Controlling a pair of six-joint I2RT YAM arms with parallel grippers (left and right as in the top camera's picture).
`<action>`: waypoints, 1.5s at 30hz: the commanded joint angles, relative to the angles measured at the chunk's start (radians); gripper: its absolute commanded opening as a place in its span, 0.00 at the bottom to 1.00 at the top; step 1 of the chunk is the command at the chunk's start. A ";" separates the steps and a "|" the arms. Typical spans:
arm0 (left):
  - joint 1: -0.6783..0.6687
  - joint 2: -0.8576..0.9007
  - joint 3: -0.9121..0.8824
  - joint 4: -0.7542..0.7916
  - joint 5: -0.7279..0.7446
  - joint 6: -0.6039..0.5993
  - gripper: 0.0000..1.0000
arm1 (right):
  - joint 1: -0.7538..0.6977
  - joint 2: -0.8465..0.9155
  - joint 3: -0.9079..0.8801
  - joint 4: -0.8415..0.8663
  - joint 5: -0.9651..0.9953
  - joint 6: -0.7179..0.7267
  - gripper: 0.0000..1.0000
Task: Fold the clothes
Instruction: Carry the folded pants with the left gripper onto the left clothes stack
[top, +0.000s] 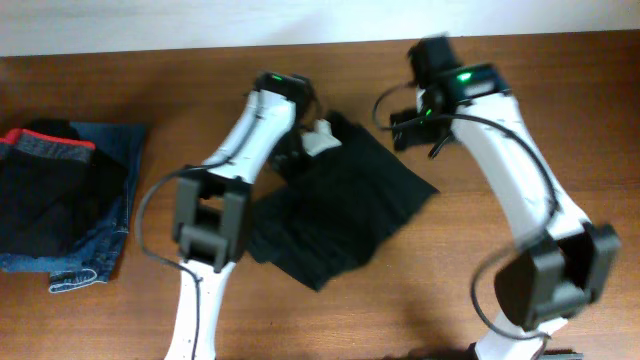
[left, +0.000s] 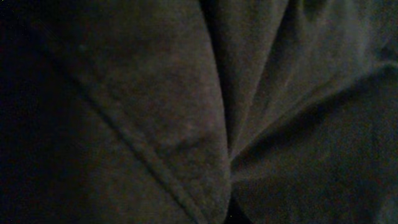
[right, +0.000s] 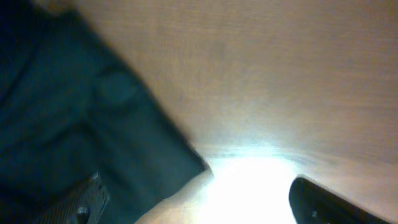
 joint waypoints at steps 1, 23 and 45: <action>0.098 -0.175 0.036 -0.003 -0.096 -0.032 0.00 | -0.021 -0.062 0.118 -0.055 0.049 -0.030 0.99; 0.502 -0.436 0.037 0.153 -0.416 -0.073 0.00 | -0.093 -0.075 0.197 -0.191 0.068 -0.037 0.99; 0.861 -0.532 0.094 0.181 -0.191 -0.119 0.00 | -0.153 -0.075 0.197 -0.206 0.071 -0.055 0.99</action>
